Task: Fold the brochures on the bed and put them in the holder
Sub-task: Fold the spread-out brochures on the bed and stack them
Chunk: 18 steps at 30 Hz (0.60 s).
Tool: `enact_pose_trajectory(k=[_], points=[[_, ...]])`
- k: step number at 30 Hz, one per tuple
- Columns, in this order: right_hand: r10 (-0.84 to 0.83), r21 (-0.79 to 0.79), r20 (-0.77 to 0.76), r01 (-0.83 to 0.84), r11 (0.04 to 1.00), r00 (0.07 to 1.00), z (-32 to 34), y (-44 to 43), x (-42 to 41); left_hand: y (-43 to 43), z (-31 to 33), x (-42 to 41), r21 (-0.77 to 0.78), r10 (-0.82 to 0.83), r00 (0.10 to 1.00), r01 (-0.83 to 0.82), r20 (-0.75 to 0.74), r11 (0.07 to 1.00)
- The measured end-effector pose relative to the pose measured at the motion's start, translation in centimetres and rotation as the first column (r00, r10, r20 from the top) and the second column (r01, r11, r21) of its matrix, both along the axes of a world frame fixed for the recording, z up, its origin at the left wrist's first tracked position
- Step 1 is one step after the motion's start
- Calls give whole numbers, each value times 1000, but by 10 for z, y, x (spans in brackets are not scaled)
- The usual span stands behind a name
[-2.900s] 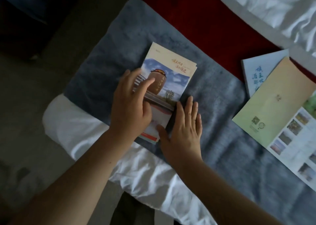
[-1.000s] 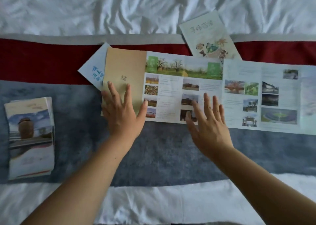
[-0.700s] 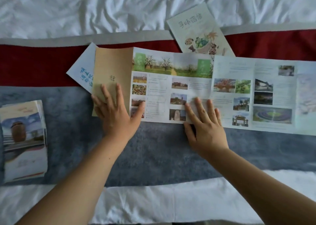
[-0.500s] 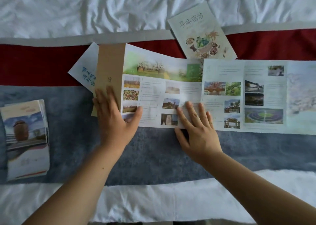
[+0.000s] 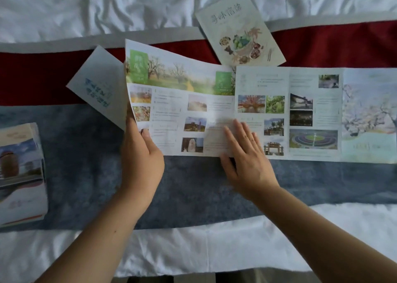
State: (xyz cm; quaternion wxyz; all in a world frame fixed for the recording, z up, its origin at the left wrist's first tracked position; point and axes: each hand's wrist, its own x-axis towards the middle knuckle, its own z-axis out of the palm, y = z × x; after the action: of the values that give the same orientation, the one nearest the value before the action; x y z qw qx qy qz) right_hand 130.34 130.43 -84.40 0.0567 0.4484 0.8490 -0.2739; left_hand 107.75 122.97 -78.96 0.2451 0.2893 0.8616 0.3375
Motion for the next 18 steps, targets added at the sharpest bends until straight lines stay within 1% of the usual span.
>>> enact_pose_trajectory(k=[3, 5, 7, 10, 15, 18], points=[[-156, 60, 93, 151, 987, 983, 3, 19, 30, 14, 13, 11, 74, 62, 995, -68, 78, 995], [-217, 71, 131, 209, 975, 967, 3, 34, 52, 24, 20, 12, 111, 100, 991, -109, 87, 988], [-212, 47, 120, 208, 977, 970, 2, 45, 70, 33, 28, 17, 136, 84, 993, -96, 89, 986], [-157, 14, 69, 157, 988, 985, -1, 51, 83, 44, 38, 37, 157, -35, 992, 16, 119, 987], [-150, 7, 20, 150, 989, 988, -2, 55, 88, 64, 44, 76, 159, -176, 984, 168, 39, 973], [-138, 3, -8, 138, 990, 990, -1, 55, 92, 75, 55, 95, 191, -198, 980, 188, 34, 964]])
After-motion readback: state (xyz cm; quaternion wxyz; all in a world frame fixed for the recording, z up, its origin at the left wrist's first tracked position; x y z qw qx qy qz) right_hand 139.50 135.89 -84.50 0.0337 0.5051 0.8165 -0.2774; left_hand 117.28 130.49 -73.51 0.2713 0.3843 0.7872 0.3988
